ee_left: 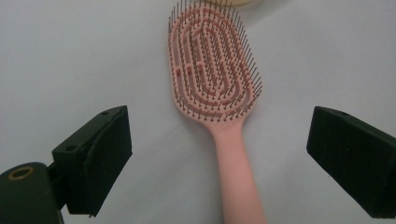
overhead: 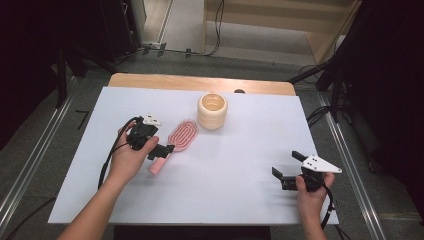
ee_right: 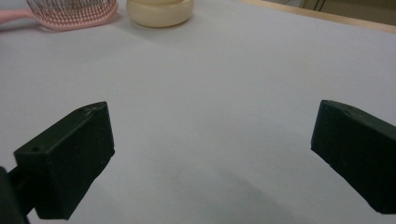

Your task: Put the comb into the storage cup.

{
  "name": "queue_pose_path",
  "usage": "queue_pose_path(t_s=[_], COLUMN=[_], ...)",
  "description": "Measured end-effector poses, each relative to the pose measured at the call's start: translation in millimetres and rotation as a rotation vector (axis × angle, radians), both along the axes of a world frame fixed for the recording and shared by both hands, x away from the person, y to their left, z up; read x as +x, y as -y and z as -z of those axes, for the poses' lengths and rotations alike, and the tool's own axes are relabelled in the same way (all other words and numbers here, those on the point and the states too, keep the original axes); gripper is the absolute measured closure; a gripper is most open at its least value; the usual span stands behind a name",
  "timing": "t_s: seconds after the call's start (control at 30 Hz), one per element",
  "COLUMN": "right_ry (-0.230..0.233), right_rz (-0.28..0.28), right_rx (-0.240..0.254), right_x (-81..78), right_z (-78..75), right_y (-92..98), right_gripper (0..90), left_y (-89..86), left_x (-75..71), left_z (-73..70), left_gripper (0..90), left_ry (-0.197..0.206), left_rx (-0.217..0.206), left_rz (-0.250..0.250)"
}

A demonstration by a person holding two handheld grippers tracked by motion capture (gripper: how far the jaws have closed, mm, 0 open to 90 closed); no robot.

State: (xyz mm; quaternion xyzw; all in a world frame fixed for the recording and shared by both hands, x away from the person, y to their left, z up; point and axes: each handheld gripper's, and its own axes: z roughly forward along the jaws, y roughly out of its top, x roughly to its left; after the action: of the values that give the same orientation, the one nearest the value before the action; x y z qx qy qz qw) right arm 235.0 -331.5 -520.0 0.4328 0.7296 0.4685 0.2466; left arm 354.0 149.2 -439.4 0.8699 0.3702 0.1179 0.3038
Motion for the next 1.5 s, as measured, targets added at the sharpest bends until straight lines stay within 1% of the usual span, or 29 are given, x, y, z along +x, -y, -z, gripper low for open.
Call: queue_pose_path(t_s=[0.13,0.2,0.27,0.4,0.47,0.6,0.63,0.7,0.8,0.83,0.87,0.93,0.97,1.03,1.07,1.1,1.17,1.23,1.27,1.3,1.37,1.43,1.5], right_ry=[0.0,-0.001,0.0,-0.004,-0.005,-0.005,-0.007,-0.009,-0.011,-0.008,-0.011,-0.013,-0.011,-0.012,-0.012,-0.012,-0.013,-0.014,-0.014,-0.015,-0.015,-0.015,-0.015], right_rz=[0.001,0.002,0.001,0.002,0.001,0.001,0.001,0.002,0.002,0.001,0.003,0.004,0.001,0.003,0.003,0.004,0.002,0.004,0.004,0.004,0.005,0.005,0.006], right_rx=[-0.002,-0.003,-0.003,-0.005,-0.006,-0.007,-0.005,-0.006,-0.007,-0.008,-0.007,-0.01,-0.009,-0.01,-0.01,-0.011,-0.011,-0.013,-0.013,-0.014,-0.014,-0.015,-0.016], right_x=[0.2,0.3,0.4,0.5,0.6,0.7,0.6,0.6,0.7,1.0,0.8,0.9,1.1,1.1,1.1,1.2,1.3,1.3,1.4,1.4,1.4,1.5,1.6], right_z=[0.1,0.2,0.2,0.2,0.2,0.3,0.3,0.3,0.4,0.4,0.4,0.4,0.4,0.4,0.4,0.5,0.5,0.6,0.6,0.6,0.6,0.7,0.8], right_y=[0.0,0.0,0.0,-0.1,-0.1,-0.1,-0.2,-0.3,-0.3,-0.3,-0.4,-0.6,-0.6,-0.7,-0.7,-0.7,-0.9,-1.0,-1.0,-1.0,-1.0,-1.0,-1.0], right_gripper=[0.0,0.0,0.0,0.0,0.0,0.0,0.0,0.0,0.0,0.0,0.0,0.0,0.0,0.0,0.0,0.0,0.0,0.0,0.0,0.0,0.0,0.0,0.0], left_y=[3.6,6.0,8.4,13.5,16.4,22.3,23.5,25.7,28.9,29.8,30.5,32.6,33.6,35.6,36.4,36.8,38.9,40.0,40.9,41.4,42.7,43.2,42.0], left_x=[3.6,5.2,6.7,8.9,9.3,9.8,10.2,11.2,13.1,13.8,14.7,16.5,17.1,18.2,18.7,19.6,19.1,19.6,19.8,20.2,20.3,20.7,21.8], left_z=[4.5,6.3,7.8,10.9,13.1,17.5,18.4,21.1,24.8,25.9,26.6,28.6,29.6,32.0,33.6,34.5,35.6,35.4,35.6,35.3,35.2,34.8,34.7], left_gripper=[8.2,14.2,14.2,15.6,19.2,30.0,32.8,38.1,43.4,45.8,47.9,52.1,53.1,53.5,54.4,57.7,59.6,59.6,59.7,59.8,61.1,65.6,66.6], left_ry=[-0.027,-0.033,-0.042,-0.074,-0.084,-0.092,-0.1,-0.118,-0.142,-0.145,-0.152,-0.171,-0.175,-0.178,-0.189,-0.207,-0.202,-0.211,-0.219,-0.224,-0.224,-0.224,-0.228], left_rx=[0.014,0.03,0.042,0.057,0.068,0.116,0.131,0.145,0.173,0.174,0.183,0.194,0.198,0.225,0.221,0.219,0.227,0.23,0.224,0.229,0.237,0.245,0.24], left_rz=[-0.005,-0.02,-0.019,-0.016,-0.026,-0.047,-0.046,-0.034,-0.031,-0.035,-0.029,-0.03,-0.028,-0.025,-0.029,-0.03,-0.042,-0.059,-0.081,-0.09,-0.102,-0.108,-0.112])
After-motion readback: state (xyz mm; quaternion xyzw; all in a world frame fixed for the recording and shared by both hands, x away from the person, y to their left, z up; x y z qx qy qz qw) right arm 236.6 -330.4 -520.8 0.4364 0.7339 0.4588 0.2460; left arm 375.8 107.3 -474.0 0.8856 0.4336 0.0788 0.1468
